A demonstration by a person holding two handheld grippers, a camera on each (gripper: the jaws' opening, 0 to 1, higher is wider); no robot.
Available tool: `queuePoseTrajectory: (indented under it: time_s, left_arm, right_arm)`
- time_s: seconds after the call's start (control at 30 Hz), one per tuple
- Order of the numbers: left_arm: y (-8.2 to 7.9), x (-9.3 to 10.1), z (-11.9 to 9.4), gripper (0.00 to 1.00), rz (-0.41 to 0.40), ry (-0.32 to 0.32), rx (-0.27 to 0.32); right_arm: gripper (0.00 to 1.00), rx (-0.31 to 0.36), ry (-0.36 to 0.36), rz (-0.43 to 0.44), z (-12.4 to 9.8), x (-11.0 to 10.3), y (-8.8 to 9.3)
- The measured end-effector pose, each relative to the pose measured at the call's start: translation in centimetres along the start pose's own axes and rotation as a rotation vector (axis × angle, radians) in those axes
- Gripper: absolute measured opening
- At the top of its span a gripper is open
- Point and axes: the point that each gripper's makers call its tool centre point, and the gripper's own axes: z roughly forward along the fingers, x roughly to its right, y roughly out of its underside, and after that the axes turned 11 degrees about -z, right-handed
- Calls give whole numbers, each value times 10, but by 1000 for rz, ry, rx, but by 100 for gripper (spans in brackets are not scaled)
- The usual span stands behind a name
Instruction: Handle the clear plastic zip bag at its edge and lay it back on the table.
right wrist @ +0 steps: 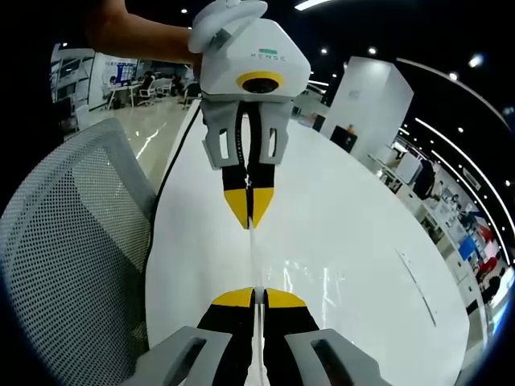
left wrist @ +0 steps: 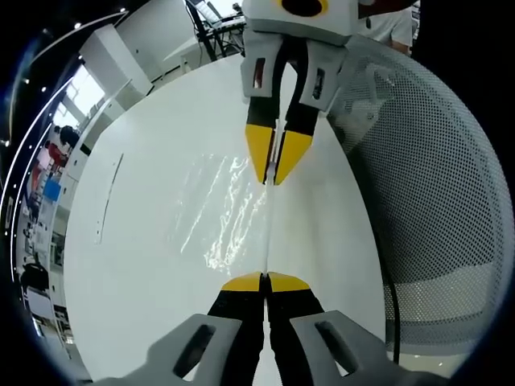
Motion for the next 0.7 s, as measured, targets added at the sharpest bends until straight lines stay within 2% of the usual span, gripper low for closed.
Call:
queuePoseTrajectory:
  time_s: [0.3, 0.7]
  left_arm:
    - [4, -4, 0, 0, -10, -6, 2]
    - [2, -6, -1, 0, -22, -19, 8]
  right_arm:
    - [0, -2, 4, 3, -2, 1, 1]
    - [0, -3, 13, 8, -3, 4, 2]
